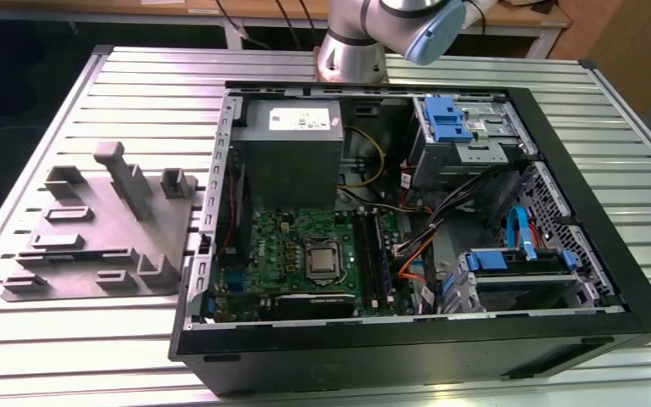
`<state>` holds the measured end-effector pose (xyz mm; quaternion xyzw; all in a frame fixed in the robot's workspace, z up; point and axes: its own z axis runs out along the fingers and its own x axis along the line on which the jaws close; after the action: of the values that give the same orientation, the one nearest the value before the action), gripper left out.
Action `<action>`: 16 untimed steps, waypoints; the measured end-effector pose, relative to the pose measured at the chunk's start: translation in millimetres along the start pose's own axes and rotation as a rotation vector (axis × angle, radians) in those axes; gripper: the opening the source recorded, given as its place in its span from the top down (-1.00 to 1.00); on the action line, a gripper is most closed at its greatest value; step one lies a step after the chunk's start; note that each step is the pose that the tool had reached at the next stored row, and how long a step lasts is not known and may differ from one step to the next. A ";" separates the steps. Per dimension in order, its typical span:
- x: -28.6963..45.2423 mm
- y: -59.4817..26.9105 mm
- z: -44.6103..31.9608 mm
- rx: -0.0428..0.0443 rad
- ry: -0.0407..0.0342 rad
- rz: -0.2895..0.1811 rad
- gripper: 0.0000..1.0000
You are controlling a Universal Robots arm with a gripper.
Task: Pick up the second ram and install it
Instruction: 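Pick up the second ram and move it above second insertion slot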
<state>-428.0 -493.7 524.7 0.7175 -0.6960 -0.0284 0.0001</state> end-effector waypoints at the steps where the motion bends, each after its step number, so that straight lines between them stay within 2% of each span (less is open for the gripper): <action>1: 0.1 -0.1 1.8 0.0001 -0.0001 0.000 0.80; 16: 1.2 -1.2 29.0 0.0000 0.0000 0.000 0.80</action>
<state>-428.0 -493.8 495.6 0.7175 -0.6960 -0.0284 0.0001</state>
